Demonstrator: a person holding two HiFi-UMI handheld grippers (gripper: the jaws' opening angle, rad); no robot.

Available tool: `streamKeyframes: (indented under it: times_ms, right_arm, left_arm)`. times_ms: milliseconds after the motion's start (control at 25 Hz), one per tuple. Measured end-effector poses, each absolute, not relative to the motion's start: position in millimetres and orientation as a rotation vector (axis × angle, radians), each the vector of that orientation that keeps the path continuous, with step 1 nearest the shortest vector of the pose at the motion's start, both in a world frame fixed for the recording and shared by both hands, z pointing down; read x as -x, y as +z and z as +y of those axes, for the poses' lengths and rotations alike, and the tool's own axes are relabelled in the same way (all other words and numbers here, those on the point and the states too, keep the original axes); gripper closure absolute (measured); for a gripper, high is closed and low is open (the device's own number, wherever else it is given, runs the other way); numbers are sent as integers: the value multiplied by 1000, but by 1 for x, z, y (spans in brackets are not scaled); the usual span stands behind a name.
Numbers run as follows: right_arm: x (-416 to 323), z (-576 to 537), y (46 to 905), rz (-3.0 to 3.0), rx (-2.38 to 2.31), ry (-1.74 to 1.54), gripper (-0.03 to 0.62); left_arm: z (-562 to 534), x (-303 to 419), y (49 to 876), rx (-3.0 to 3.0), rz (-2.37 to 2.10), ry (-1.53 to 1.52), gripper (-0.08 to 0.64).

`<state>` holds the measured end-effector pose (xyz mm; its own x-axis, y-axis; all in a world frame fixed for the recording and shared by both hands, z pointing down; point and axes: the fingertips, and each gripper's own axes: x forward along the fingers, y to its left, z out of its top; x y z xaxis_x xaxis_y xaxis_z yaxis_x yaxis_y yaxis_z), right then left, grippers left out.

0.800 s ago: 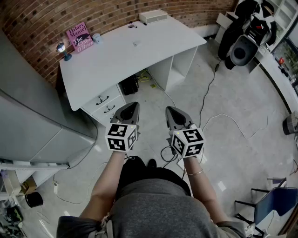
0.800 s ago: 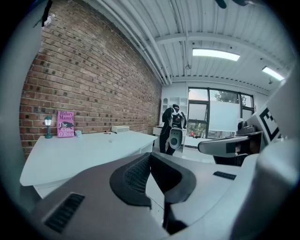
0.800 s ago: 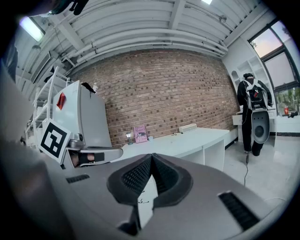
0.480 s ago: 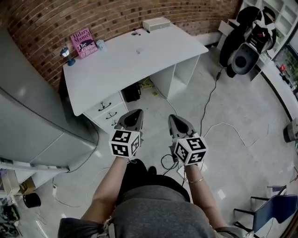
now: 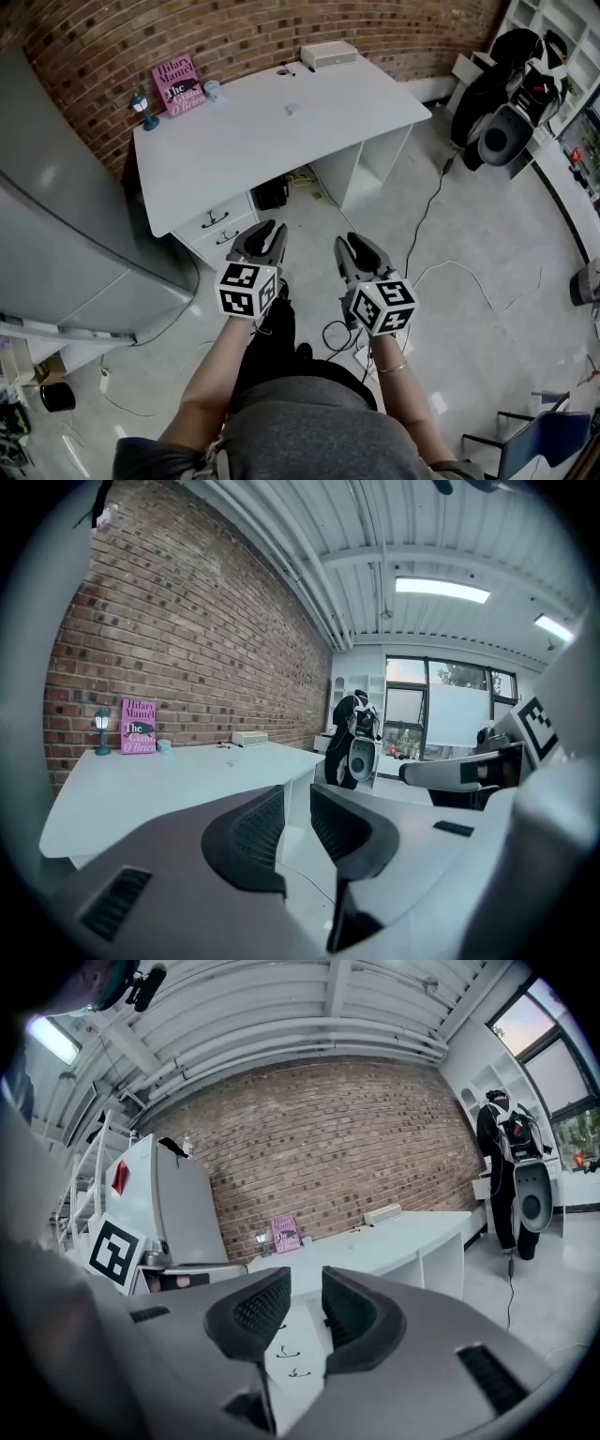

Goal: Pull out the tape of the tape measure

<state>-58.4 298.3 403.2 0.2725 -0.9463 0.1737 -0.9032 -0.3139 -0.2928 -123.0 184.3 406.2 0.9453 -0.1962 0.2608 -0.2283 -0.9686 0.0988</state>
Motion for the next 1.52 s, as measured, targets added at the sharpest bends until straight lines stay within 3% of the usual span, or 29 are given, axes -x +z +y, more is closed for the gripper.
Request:
streamKeyframes:
  times_ms: [960,1520]
  right_arm:
    - [-84,107,429,1728,2508,-560,437]
    - [-134,44,439,1776,2571,-583,430]
  left_arm:
    - [-33,-12,436,-2915,-341,429,410]
    - [-85,-56,453,-2898,-299,477,374]
